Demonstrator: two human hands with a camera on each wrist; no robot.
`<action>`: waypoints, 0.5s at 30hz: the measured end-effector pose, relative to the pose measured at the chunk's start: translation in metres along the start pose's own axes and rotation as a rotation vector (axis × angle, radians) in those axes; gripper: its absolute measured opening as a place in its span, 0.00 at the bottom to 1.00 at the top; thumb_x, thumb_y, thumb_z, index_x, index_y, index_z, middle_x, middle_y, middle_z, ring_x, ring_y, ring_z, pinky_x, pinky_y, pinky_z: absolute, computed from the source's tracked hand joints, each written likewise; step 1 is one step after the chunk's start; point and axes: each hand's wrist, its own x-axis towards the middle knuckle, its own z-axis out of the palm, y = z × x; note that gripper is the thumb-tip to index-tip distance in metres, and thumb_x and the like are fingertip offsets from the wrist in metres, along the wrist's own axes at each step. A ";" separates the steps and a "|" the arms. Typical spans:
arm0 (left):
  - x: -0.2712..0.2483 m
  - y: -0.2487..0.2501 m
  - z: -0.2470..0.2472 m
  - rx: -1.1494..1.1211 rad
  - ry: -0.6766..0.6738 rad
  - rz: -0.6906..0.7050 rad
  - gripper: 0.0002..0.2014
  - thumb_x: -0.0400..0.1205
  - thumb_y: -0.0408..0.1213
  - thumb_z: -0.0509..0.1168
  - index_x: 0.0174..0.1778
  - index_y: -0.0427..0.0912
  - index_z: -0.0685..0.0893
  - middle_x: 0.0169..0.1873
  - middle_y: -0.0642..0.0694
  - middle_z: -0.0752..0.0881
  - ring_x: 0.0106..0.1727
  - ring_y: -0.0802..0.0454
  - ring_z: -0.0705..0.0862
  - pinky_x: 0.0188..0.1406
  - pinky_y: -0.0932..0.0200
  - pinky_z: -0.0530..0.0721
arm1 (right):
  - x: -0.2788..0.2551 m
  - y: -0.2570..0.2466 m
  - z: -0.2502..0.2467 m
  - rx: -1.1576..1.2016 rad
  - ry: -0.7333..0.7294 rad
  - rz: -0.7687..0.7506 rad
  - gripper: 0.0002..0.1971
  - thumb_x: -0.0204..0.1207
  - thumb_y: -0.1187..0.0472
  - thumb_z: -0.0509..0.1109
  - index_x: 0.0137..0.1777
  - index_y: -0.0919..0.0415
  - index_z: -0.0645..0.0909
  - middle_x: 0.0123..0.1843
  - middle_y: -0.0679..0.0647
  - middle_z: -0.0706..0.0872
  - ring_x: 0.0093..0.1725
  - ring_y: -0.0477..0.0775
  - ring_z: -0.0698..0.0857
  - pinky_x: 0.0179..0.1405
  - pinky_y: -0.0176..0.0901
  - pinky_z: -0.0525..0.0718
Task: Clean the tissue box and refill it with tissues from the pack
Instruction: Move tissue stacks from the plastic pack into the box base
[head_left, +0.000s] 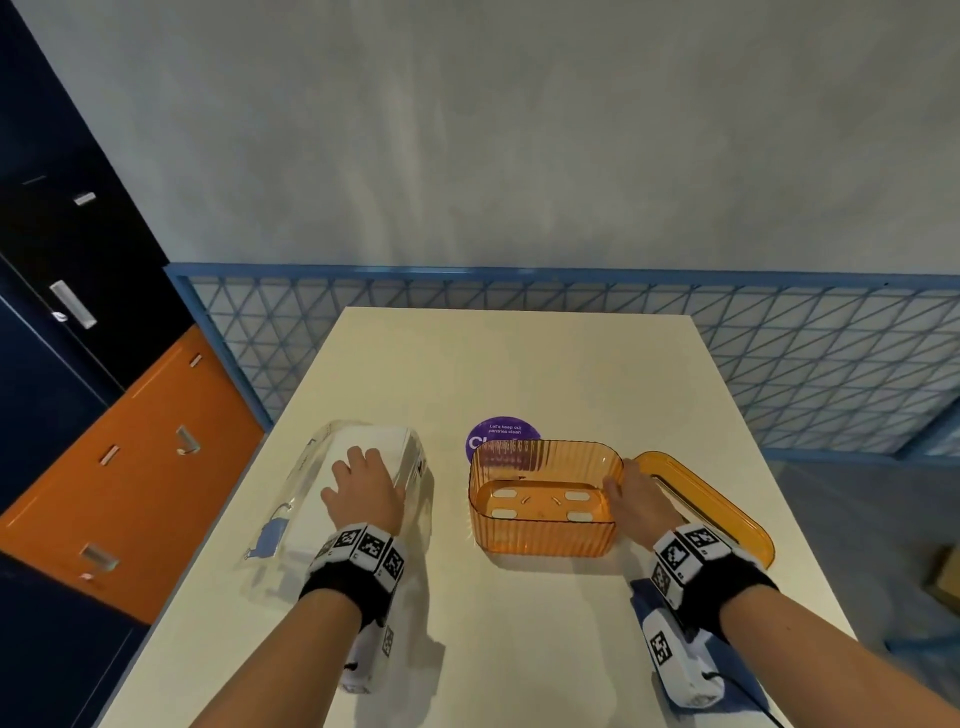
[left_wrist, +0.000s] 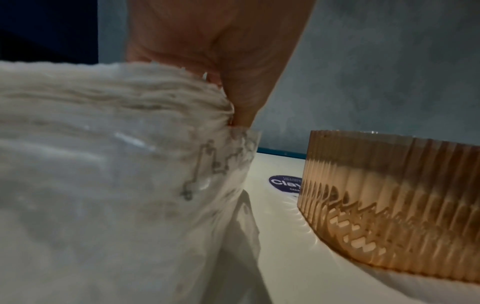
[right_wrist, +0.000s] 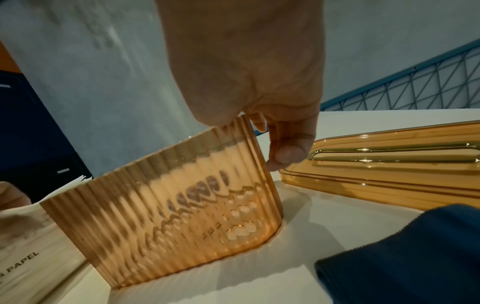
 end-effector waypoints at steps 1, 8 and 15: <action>0.000 0.000 -0.001 -0.015 -0.006 -0.009 0.21 0.83 0.48 0.59 0.68 0.41 0.70 0.67 0.43 0.70 0.69 0.44 0.70 0.59 0.47 0.75 | 0.000 0.000 0.000 0.006 -0.005 0.000 0.22 0.86 0.52 0.50 0.74 0.65 0.62 0.64 0.66 0.79 0.59 0.64 0.82 0.55 0.52 0.82; 0.004 -0.002 -0.006 -0.141 -0.026 -0.047 0.16 0.86 0.44 0.55 0.65 0.39 0.73 0.65 0.42 0.73 0.68 0.43 0.71 0.59 0.45 0.76 | -0.002 -0.002 -0.002 0.041 -0.041 0.003 0.21 0.86 0.52 0.50 0.71 0.66 0.64 0.58 0.66 0.83 0.53 0.64 0.84 0.47 0.47 0.81; 0.000 -0.001 -0.007 -0.124 -0.014 -0.044 0.14 0.87 0.41 0.53 0.67 0.40 0.71 0.66 0.42 0.72 0.68 0.43 0.71 0.58 0.46 0.76 | -0.006 -0.005 -0.004 0.016 -0.069 0.004 0.21 0.86 0.52 0.49 0.71 0.65 0.63 0.54 0.64 0.84 0.47 0.60 0.84 0.41 0.46 0.80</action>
